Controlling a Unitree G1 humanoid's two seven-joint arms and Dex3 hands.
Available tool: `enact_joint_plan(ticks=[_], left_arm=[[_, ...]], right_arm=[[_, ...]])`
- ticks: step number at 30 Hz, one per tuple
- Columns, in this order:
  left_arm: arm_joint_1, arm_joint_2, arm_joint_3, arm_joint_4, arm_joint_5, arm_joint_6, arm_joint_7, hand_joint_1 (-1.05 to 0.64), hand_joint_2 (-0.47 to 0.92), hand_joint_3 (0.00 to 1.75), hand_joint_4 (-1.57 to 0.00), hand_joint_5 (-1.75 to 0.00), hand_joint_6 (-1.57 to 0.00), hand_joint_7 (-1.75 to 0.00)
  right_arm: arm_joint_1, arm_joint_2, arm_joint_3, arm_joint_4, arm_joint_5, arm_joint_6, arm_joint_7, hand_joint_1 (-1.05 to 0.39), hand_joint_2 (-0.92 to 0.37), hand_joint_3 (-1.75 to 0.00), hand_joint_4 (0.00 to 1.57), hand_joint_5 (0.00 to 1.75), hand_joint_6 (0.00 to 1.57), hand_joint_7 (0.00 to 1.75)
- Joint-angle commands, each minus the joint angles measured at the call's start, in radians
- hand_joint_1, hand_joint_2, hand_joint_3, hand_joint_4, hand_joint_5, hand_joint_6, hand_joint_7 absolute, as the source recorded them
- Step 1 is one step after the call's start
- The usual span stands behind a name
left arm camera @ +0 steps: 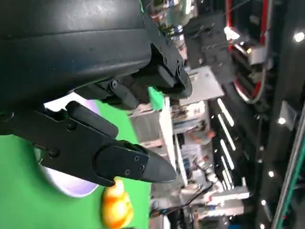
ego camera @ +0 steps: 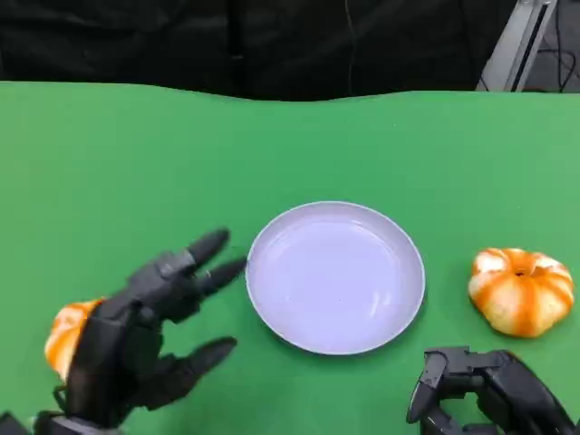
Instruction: Grasp the bread from the table and place it into the plate.
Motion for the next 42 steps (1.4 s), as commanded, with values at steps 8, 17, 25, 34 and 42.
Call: enact_joint_plan(ticks=[8,17,25,34,42], left_arm=[[0.059,0.114,0.117,-0.235,0.100,0.131,0.094,-0.77,0.92,0.27,-0.37,0.00,-0.38,0.00],[0.114,0.264,0.256,-0.367,0.354,0.209,0.194,-0.88,0.92,0.40,-0.43,-0.03,-0.41,-0.01],[0.190,0.433,0.343,-0.467,0.474,0.355,0.167,-0.84,0.75,0.01,-0.54,-0.01,-0.45,0.00],[0.229,0.495,0.289,-0.501,0.683,0.500,0.182,-0.84,0.74,0.01,-0.50,0.00,-0.47,0.00],[0.225,0.477,0.226,-0.489,0.784,0.547,0.211,-0.97,0.89,0.03,-0.55,-0.01,-0.50,0.00]], right_arm=[[0.005,-0.010,-0.005,-0.004,0.010,-0.011,0.001,-0.09,-0.65,-0.90,0.83,1.44,0.87,1.14],[0.009,-0.008,-0.003,-0.008,0.012,-0.014,0.002,-0.09,-0.66,-0.89,0.83,1.44,0.87,1.15],[0.014,-0.015,-0.003,-0.020,0.012,0.005,0.006,-0.09,-0.66,-0.89,0.84,1.46,0.86,1.15],[0.009,-0.011,-0.005,-0.011,0.012,0.004,0.002,-0.10,-0.65,-0.90,0.84,1.46,0.87,1.16],[0.010,-0.011,-0.007,-0.012,0.024,0.007,0.010,-0.09,-0.65,-0.90,0.84,1.46,0.87,1.16]])
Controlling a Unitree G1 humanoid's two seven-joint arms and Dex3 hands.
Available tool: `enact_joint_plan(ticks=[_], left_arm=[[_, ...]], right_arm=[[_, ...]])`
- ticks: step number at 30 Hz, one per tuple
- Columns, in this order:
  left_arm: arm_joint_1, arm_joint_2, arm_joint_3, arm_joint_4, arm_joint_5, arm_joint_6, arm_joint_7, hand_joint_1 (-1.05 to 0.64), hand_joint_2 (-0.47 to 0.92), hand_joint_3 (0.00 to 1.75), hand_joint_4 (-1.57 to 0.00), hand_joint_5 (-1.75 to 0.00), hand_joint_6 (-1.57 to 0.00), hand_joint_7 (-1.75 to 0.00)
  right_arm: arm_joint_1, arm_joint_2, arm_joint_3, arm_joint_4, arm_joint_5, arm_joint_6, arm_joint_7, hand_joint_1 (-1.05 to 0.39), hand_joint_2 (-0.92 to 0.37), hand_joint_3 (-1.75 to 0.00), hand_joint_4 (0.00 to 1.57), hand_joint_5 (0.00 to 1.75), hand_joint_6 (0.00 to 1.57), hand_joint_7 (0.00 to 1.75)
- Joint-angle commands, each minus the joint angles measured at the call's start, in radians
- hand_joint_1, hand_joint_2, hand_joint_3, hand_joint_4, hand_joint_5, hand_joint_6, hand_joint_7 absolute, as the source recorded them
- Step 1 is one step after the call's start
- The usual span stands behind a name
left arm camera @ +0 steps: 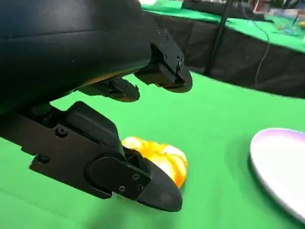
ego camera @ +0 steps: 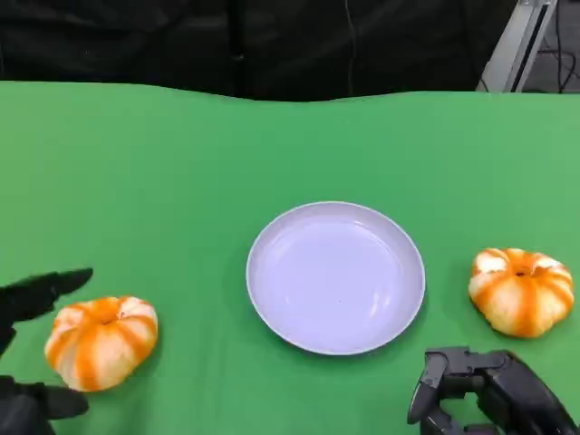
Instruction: Grasp the bread from the table and place it into the plate.
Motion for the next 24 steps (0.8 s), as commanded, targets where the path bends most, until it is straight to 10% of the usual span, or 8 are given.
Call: enact_joint_plan(ticks=[1,17,24], left_arm=[[-0.009,0.004,-0.031,0.012,0.029,0.026,0.030,-0.97,0.90,0.03,-0.55,-0.01,-0.49,0.00],[-0.210,0.022,-0.227,0.365,0.106,0.045,0.113,-0.88,0.90,0.01,-0.37,0.00,-0.44,0.00],[-0.272,0.042,-0.269,0.475,0.111,0.028,0.133,-0.12,0.80,0.01,-0.35,0.00,-0.42,0.00]], right_arm=[[0.005,-0.010,-0.008,-0.002,0.014,0.006,0.000,-0.09,-0.65,-0.90,0.84,1.46,0.87,1.16],[0.003,-0.013,-0.008,0.003,0.013,-0.001,0.001,-0.09,-0.66,-0.89,0.84,1.47,0.87,1.15],[0.002,-0.009,-0.008,0.000,0.015,0.005,0.000,-0.09,-0.66,-0.88,0.84,1.47,0.86,1.16]])
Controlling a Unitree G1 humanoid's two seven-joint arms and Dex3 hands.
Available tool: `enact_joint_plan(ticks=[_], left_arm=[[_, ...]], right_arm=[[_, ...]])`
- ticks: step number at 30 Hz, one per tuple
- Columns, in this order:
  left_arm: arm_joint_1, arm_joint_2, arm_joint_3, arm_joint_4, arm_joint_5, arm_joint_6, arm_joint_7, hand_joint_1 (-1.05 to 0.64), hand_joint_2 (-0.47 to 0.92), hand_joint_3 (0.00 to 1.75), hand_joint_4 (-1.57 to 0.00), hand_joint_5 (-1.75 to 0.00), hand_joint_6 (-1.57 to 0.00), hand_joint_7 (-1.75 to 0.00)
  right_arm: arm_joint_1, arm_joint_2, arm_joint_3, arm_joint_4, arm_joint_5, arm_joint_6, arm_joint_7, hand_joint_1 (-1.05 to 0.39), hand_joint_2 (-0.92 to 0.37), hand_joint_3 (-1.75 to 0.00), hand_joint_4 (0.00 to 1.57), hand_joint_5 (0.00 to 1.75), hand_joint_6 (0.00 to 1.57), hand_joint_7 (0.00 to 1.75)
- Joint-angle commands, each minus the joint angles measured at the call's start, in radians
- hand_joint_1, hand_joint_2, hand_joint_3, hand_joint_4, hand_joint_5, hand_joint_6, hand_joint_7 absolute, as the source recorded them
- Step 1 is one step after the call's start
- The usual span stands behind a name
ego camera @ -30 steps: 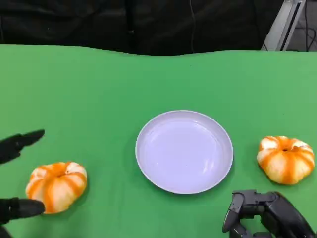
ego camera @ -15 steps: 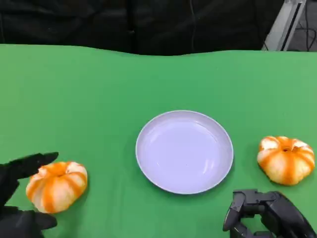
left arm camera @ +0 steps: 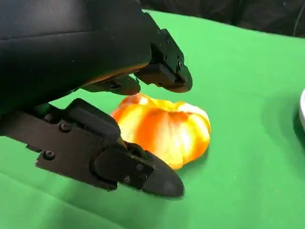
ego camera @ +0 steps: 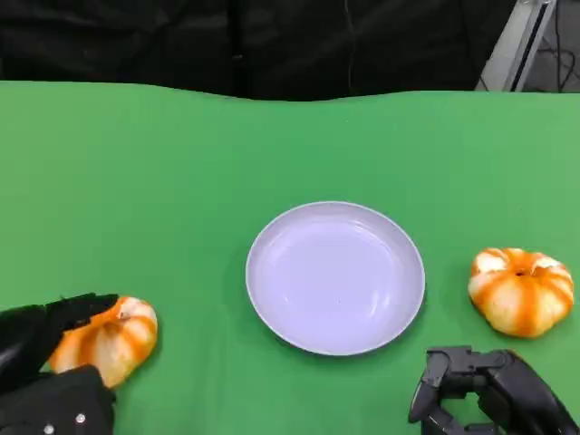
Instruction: Grasp the bread from the table and place it into the plate.
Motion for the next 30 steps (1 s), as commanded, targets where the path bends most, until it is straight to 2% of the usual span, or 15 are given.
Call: enact_joint_plan(ticks=[1,8,11,15,18,19,20,22,23,24,25,26,29,30], left_arm=[[-0.037,0.043,-0.020,0.057,0.006,-0.004,0.022,-0.08,0.81,0.01,-0.35,0.00,-0.42,0.00],[-0.079,0.069,-0.053,0.101,0.008,0.011,0.010,-0.10,0.81,0.00,-0.34,-0.01,-0.42,0.00],[-0.089,0.074,-0.069,0.115,0.023,0.015,0.025,-0.06,0.85,0.02,-0.39,-0.02,-0.43,-0.01],[-0.151,0.063,-0.117,0.185,0.078,0.062,0.056,-0.06,0.83,0.00,-0.59,-0.07,-0.65,-0.05],[-0.174,0.063,-0.144,0.219,0.095,0.064,0.082,-0.05,0.83,0.00,-0.63,-0.09,-0.71,-0.05],[-0.186,0.062,-0.156,0.236,0.105,0.063,0.093,-0.08,0.85,0.00,-0.55,-0.47,-0.81,-0.05],[-0.200,0.060,-0.169,0.257,0.113,0.062,0.102,-0.09,0.86,0.00,-0.43,-0.76,-0.85,-0.04],[-0.220,0.051,-0.185,0.292,0.105,0.053,0.113,-0.11,0.86,0.00,-0.38,-1.18,-0.97,-0.08],[-0.228,0.047,-0.190,0.306,0.097,0.047,0.118,-0.11,0.86,0.00,-0.38,-1.32,-0.96,-0.23],[-0.233,0.045,-0.196,0.317,0.092,0.043,0.122,-0.10,0.86,0.00,-0.38,-1.40,-0.86,-0.50],[-0.237,0.042,-0.200,0.324,0.085,0.046,0.121,-0.10,0.87,0.00,-0.39,-1.49,-0.72,-0.86],[-0.241,0.037,-0.203,0.332,0.077,0.046,0.122,-0.10,0.88,0.00,-0.40,-1.53,-0.65,-1.06],[-0.250,0.013,-0.199,0.366,0.044,0.032,0.146,-0.08,0.86,0.00,-0.51,-1.71,-0.53,-1.56],[-0.252,0.009,-0.200,0.373,0.036,0.028,0.153,-0.08,0.85,0.00,-0.56,-1.73,-0.51,-1.65]], right_arm=[[0.004,-0.009,-0.006,-0.005,0.008,0.004,-0.002,-0.09,-0.66,-0.88,0.84,1.47,0.86,1.16],[0.001,-0.003,-0.004,-0.006,-0.002,0.005,-0.018,-0.10,-0.66,-0.89,0.84,1.46,0.86,1.16],[0.004,0.000,-0.003,-0.009,-0.002,0.008,-0.023,-0.10,-0.66,-0.89,0.84,1.46,0.87,1.16],[0.006,0.002,0.002,-0.011,-0.004,0.000,-0.025,-0.10,-0.65,-0.90,0.84,1.46,0.86,1.16],[0.006,0.002,0.002,-0.012,-0.007,-0.003,-0.027,-0.10,-0.65,-0.90,0.84,1.47,0.86,1.16],[0.007,0.002,0.003,-0.012,-0.009,-0.004,-0.029,-0.10,-0.65,-0.90,0.84,1.47,0.86,1.17],[0.008,0.003,0.003,-0.015,-0.007,-0.002,-0.029,-0.10,-0.65,-0.90,0.84,1.47,0.86,1.17],[0.009,0.004,0.004,-0.018,-0.004,-0.001,-0.030,-0.09,-0.65,-0.91,0.84,1.46,0.86,1.17],[0.010,0.005,0.004,-0.020,-0.005,-0.001,-0.031,-0.10,-0.65,-0.91,0.83,1.46,0.86,1.17],[0.010,0.004,0.004,-0.020,-0.005,-0.001,-0.032,-0.10,-0.65,-0.91,0.83,1.46,0.86,1.17],[0.009,0.004,0.004,-0.018,-0.005,-0.003,-0.032,-0.10,-0.65,-0.91,0.84,1.46,0.86,1.17],[0.009,0.003,0.005,-0.019,-0.009,-0.002,-0.035,-0.10,-0.65,-0.91,0.84,1.47,0.86,1.17],[0.011,0.003,0.006,-0.027,-0.011,0.008,-0.038,-0.10,-0.64,-0.91,0.84,1.47,0.85,1.17],[0.012,0.003,0.006,-0.028,-0.010,0.009,-0.037,-0.10,-0.64,-0.91,0.83,1.47,0.85,1.17]])
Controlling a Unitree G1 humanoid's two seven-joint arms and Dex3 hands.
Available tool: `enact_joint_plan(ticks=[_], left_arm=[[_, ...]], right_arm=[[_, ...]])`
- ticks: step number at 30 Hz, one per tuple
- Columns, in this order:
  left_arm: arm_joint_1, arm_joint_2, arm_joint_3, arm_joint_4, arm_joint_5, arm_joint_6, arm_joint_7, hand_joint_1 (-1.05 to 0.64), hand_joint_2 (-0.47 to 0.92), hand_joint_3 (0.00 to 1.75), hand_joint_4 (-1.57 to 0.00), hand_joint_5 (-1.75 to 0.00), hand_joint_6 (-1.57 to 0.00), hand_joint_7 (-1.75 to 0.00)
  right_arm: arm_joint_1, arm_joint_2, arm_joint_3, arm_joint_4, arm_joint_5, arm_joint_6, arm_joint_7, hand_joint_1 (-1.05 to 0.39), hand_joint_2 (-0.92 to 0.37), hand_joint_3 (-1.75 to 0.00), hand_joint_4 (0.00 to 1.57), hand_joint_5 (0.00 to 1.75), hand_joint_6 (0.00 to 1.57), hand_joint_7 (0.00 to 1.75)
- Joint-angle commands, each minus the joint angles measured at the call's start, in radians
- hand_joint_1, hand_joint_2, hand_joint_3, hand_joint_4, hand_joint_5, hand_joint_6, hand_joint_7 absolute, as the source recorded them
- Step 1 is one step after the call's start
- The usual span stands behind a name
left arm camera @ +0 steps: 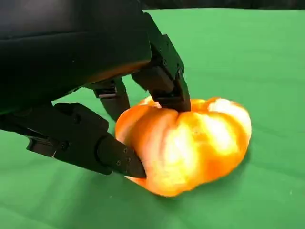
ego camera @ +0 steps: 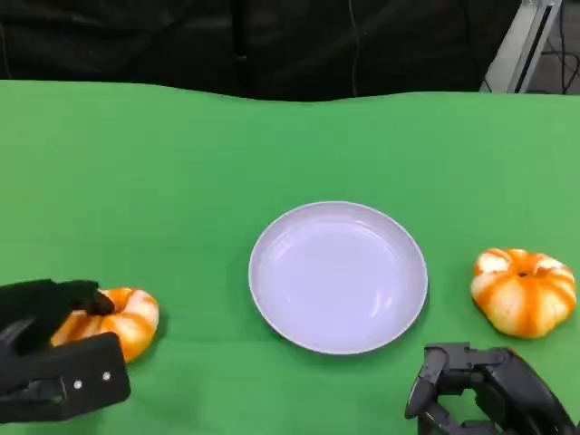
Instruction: Grasp the bread from the table and place it into the plate.
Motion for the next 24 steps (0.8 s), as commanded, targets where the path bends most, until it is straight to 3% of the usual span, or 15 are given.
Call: enact_joint_plan(ticks=[1,9,17,24], left_arm=[[-0.003,-0.030,-0.007,0.054,-0.037,-0.005,0.032,-0.09,0.83,0.00,-0.60,-1.74,-0.51,-1.71],[0.018,-0.033,0.006,0.039,-0.086,-0.056,0.072,-0.18,0.78,0.00,-0.74,-1.75,-0.59,-1.74],[0.073,-0.018,0.037,-0.108,-0.114,-0.047,0.062,-0.20,0.80,0.01,-0.71,-1.75,-0.58,-1.73],[0.167,-0.010,0.097,-0.419,-0.118,-0.008,0.043,-0.14,0.80,0.02,-0.71,-1.75,-0.55,-1.74]], right_arm=[[0.009,-0.005,-0.002,-0.010,-0.004,0.005,-0.010,-0.10,-0.64,-0.92,0.83,1.46,0.85,1.17],[0.003,-0.001,0.001,-0.004,-0.010,0.004,-0.017,-0.10,-0.63,-0.94,0.84,1.45,0.86,1.18],[-0.002,0.001,0.002,0.008,-0.011,0.005,-0.017,-0.11,-0.62,-0.94,0.84,1.46,0.86,1.16],[-0.009,0.004,0.001,0.028,-0.023,-0.011,-0.024,-0.11,-0.62,-0.94,0.85,1.46,0.87,1.16]])
